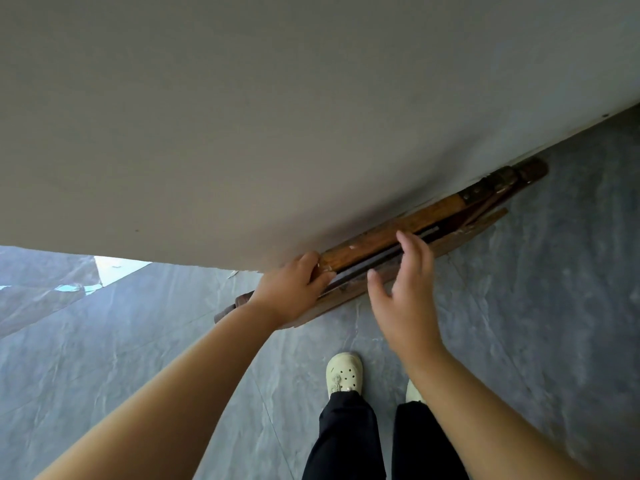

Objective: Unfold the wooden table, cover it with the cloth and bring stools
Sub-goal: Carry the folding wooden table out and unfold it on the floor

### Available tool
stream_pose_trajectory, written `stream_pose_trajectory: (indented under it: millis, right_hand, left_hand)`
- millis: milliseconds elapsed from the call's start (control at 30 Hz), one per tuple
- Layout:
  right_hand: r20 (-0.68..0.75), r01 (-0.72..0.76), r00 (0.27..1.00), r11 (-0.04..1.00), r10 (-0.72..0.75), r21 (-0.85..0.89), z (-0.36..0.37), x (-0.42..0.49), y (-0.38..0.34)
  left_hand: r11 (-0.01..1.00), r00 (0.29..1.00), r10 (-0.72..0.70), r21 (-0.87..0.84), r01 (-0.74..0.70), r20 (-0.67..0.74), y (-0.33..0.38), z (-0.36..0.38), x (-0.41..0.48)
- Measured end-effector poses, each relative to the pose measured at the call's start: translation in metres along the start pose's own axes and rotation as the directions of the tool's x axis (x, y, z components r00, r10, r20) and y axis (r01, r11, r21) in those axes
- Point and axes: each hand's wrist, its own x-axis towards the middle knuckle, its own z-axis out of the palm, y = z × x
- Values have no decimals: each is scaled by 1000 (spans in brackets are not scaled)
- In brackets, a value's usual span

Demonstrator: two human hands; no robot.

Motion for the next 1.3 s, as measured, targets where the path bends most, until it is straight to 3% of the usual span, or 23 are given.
stream_pose_trajectory:
  millis: [100,167,300,633,733,1033,1300]
  right_hand:
    - [-4,-281,953,885,304,371,13,7,-14]
    - [10,-352,912,769,411,534,19,14,-22]
    - [-10,-387,837,605,547,696,27,17,-26]
    - [27,-445,769,505,638,739,10,-30,-6]
    - [57,-463,780,513,624,723,3,-61,7]
    - [126,-487,861,726,493,487,37,-186,-2]
    - [176,-413,910,814,374,409,97,-310,-8]
  left_hand:
    - [1000,1000,18,10,-18,11,1,4,-2]
    - [999,999,43,6,-43,3,0,8,-6]
    - [998,998,60,-14,-60,0,3,12,-13]
    - [986,998,60,-154,-57,13,26,51,-60]
    - [986,998,66,-153,-62,21,29,73,-89]
    - [979,996,-93,-179,93,7,-19,130,-204]
    - [915,990,-142,-380,134,7,-81,189,-327]
